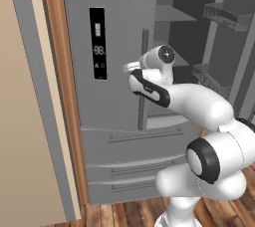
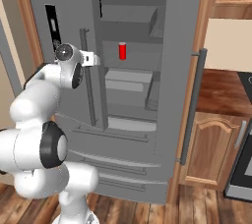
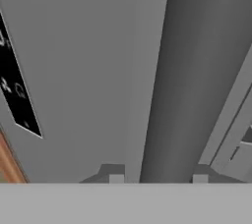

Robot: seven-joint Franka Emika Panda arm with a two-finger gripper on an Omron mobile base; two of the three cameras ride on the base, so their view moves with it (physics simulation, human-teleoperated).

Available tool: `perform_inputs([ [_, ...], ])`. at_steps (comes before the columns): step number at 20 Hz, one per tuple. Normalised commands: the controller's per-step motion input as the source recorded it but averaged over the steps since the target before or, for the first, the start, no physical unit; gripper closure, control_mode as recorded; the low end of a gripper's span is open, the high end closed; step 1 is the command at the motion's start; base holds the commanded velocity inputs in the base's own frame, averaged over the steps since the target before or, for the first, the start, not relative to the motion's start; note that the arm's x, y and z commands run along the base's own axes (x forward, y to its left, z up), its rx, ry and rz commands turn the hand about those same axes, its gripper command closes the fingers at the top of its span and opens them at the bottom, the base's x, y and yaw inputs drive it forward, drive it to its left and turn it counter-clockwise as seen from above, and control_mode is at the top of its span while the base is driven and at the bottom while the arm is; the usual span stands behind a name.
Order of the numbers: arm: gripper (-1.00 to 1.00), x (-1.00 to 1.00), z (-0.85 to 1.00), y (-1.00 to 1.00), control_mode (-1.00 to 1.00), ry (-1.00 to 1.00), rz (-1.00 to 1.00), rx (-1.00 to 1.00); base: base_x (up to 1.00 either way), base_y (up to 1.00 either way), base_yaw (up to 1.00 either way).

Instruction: Open the fridge, grab two sodas, and place both sodas inside the bowl with ice on the dining counter.

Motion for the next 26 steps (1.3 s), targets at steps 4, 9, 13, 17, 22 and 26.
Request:
perform_inputs([
  [4, 1.0, -0.5, 0.0, 0.97, -1.0, 0.1, 0.07, 0.0, 0.0, 0.0, 0.0],
  [9, 1.0, -0.41, 0.0, 1.0, -1.0, 0.12, 0.04, 0.0, 0.0, 0.0, 0.0],
  [13, -1.0, -0.35, -0.03, 1.0, -1.0, 0.12, 0.02, 0.0, 0.0, 0.0, 0.0],
  [17, -1.0, -0.59, -0.2, 0.83, -1.0, 0.01, 0.08, 0.0, 0.0, 0.0, 0.0],
  [22, -1.0, -0.91, -0.01, 0.07, -1.0, -0.12, 0.01, 0.13, 0.0, 0.0, 0.0],
  [26, -1.0, -1.0, 0.11, -0.52, -1.0, -0.13, 0.0, 0.27, 0.0, 0.0, 0.0],
])
